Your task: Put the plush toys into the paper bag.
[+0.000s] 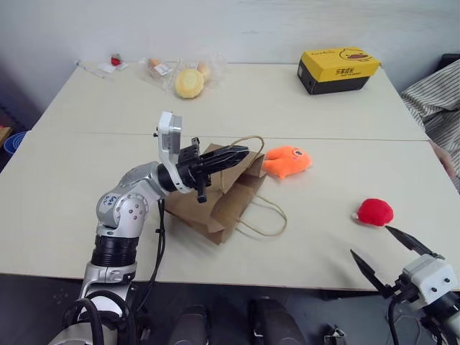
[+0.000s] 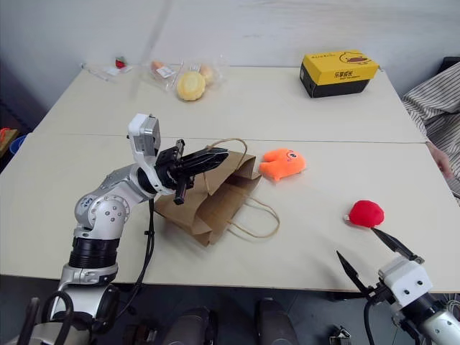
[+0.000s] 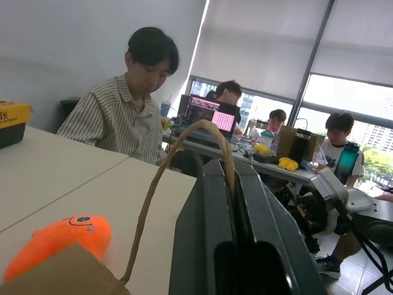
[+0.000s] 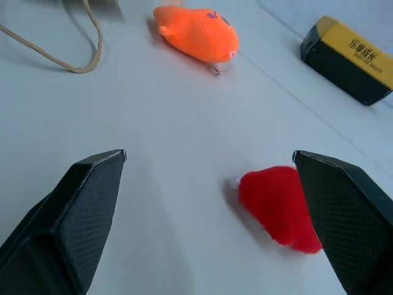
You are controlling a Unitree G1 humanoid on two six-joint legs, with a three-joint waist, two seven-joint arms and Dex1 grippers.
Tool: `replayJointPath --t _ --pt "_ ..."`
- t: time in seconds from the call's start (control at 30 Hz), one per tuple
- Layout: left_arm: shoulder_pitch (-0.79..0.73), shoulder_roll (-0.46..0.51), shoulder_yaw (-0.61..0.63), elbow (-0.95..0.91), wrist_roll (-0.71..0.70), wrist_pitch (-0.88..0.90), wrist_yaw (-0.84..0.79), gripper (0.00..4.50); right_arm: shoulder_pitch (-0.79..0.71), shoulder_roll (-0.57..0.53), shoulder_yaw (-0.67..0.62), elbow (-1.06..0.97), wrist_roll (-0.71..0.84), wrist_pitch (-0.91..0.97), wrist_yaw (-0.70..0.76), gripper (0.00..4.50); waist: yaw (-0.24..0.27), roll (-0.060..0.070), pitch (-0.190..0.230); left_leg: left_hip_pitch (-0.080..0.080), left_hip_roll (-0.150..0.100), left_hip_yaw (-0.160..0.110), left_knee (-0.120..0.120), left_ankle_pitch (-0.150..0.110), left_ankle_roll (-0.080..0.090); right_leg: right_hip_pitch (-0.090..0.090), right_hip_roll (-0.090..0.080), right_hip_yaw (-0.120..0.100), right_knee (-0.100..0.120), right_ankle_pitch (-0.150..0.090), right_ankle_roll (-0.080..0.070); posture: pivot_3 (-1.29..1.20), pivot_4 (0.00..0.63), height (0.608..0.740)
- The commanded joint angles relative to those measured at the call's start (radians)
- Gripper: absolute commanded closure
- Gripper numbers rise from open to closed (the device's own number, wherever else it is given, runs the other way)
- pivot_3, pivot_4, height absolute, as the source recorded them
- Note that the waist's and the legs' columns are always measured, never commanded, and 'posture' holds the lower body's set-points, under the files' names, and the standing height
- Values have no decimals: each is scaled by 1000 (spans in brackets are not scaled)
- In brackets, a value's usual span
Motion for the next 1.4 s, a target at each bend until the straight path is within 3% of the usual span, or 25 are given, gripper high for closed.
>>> replayJointPath --t 0.03,0.17,0.4,0.57,0.63,0.83,1.03,1.13,1.27,1.4 --pt "-13 6 3 -16 2 -5 -3 4500 -242 -104 120 26 -87 104 -19 48 -8 0 0 2 0 2 0 0 0 1 0 2 1 0 0 0 150 740" --pt "-15 13 0 -11 17 -9 2 4500 -572 -159 291 105 -180 423 -44 48 1 1 0 4 0 1 -4 2 -2 0 1 2 2 0 -1 0 150 740" --pt "-18 31 -1 -11 28 -5 -3 4500 -974 -194 582 512 -407 325 -2 48 19 1 0 -7 0 -2 -4 2 -3 -8 0 -2 -1 -1 -2 0 150 740" --pt "-15 30 4 -17 38 -15 9 4500 -1134 -154 658 726 -433 337 25 48 20 1 0 -9 0 -1 -1 1 -1 -7 -1 -2 -1 0 -1 0 150 740" --pt "-11 27 5 -25 37 -13 16 4500 -1171 -138 665 774 -433 298 9 429 19 1 0 -9 0 -1 0 1 -1 -7 -1 -3 -1 0 -1 0 150 740" --pt "-1 23 3 -38 37 -15 26 4500 -1173 -142 658 796 -413 222 14 2454 18 1 0 -9 0 -1 0 1 -1 -7 -1 -3 -1 0 0 0 150 740" --pt "-3 12 -13 -40 40 -15 24 4500 -1051 -218 532 620 -255 196 91 4263 25 1 0 -10 0 -2 0 1 -1 -7 -1 -3 -1 0 0 0 150 740" --pt "-17 12 -20 -40 44 -15 20 4500 -950 -330 447 416 -184 290 166 4376 28 2 1 -11 0 -2 1 1 -1 -7 -2 -4 -1 1 1 0 150 740" --pt "-40 5 -15 -35 29 4 33 4500 -777 -409 359 70 31 548 269 4376 24 2 1 -11 0 -4 2 0 0 -6 -1 -5 -1 1 1 0 150 740" --pt "-42 -2 -19 -30 17 25 25 4500 -722 -385 401 -121 100 717 236 4376 16 2 1 -7 1 -4 1 0 0 -3 0 -3 -3 1 1 0 150 740"
